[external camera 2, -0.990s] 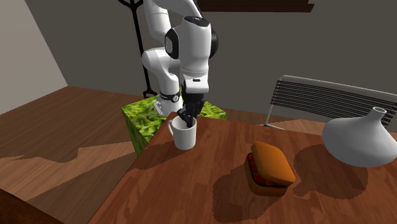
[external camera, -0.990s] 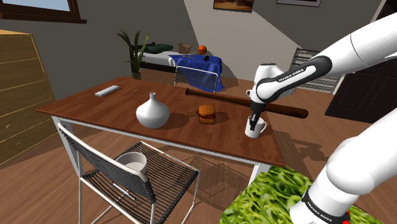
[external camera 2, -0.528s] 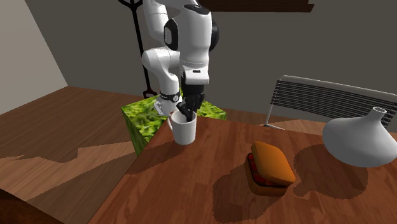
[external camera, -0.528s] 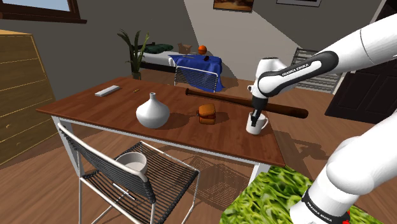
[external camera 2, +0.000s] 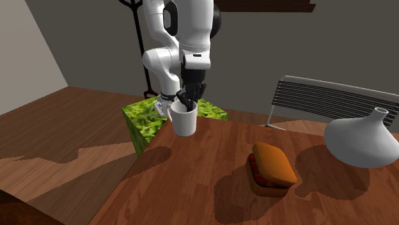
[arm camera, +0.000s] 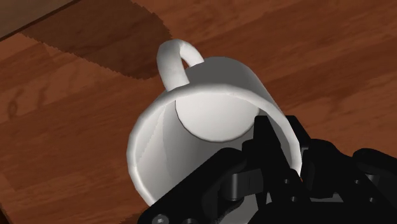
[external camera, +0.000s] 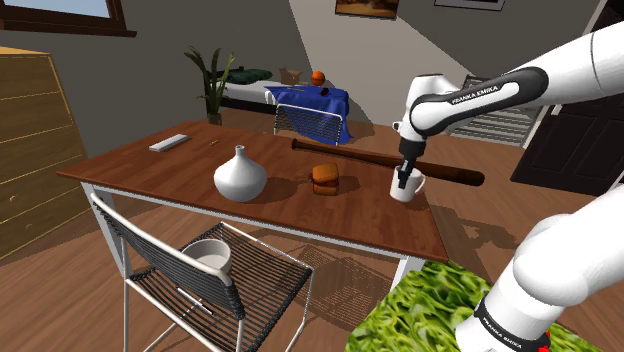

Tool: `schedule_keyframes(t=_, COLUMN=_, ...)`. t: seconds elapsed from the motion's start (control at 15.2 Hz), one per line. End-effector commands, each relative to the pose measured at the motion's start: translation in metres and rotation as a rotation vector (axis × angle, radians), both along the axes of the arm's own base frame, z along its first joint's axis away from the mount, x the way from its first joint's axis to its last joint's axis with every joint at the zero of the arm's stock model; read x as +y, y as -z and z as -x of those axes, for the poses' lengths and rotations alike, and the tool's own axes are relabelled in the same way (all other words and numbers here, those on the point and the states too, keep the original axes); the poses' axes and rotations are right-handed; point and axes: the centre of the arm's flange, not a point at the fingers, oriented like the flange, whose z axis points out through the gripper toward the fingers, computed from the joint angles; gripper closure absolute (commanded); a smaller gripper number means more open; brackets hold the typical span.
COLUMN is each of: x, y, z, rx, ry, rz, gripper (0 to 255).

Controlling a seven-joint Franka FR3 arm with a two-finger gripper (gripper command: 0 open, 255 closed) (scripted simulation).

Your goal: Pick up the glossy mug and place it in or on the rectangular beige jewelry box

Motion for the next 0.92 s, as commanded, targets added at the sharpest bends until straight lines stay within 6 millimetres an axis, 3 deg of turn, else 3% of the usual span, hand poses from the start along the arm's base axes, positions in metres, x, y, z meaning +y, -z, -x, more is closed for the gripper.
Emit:
schedule_keyframes(t=0.0, x=0.000, y=-0.011, z=-0.001, rx=0.000, ry=0.000, rz=0.000, gripper=255)
schedule_keyframes(t=0.86, x=0.000, y=-0.079, z=-0.001, rx=0.000, ry=0.000, rz=0.000, gripper=255)
